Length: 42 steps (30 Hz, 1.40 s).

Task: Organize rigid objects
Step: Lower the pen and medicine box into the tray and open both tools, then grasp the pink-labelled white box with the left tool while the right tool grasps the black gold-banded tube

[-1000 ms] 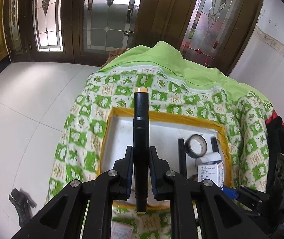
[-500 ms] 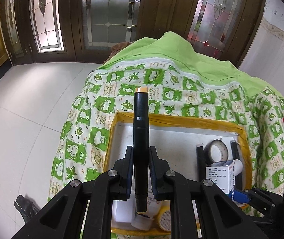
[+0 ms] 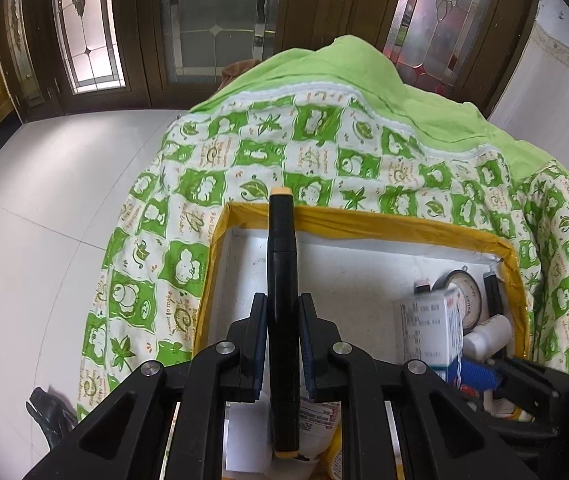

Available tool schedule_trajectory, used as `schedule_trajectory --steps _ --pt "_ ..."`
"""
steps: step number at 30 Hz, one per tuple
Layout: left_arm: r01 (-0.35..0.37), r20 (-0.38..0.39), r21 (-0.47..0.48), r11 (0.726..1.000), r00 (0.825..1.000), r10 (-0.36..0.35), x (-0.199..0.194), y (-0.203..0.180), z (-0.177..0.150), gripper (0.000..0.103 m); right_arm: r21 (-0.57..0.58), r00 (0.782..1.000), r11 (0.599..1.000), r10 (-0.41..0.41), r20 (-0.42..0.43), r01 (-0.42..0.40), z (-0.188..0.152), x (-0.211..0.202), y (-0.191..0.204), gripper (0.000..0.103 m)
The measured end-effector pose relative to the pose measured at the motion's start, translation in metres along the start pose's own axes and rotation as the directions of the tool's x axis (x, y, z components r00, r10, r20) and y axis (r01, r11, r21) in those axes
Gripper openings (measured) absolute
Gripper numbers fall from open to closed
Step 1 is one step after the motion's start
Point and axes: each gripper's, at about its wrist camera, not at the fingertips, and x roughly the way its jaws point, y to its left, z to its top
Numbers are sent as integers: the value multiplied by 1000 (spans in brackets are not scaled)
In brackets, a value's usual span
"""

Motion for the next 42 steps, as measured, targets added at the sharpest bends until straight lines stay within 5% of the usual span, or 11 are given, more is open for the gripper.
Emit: schedule_trajectory --steps 20,24,26,28,29,36,42 --pt "-6 -1 -26 1000 1000 6 22 8 2 14 -11 997 997 -81 -4 81 18 35 -4 33" --pt "46 -12 -63 997 999 -47 18 13 3 16 7 998 998 -65 -1 65 18 33 -7 35" --pt "56 -12 -66 996 998 -57 13 12 3 26 5 998 998 -60 11 60 17 28 -7 43" --pt "49 11 -68 997 999 -48 2 10 1 53 13 998 999 -50 30 49 14 20 -7 48" --pt "48 33 -77 996 998 -46 -7 11 -1 57 19 998 999 -43 37 43 13 15 -7 49" --pt "110 115 -153 982 989 -93 -58 20 -44 64 60 998 998 28 59 -31 -10 -28 -11 49" --pt "57 130 -156 986 991 -36 -81 21 -110 64 103 995 991 83 50 -88 -40 -52 -16 50"
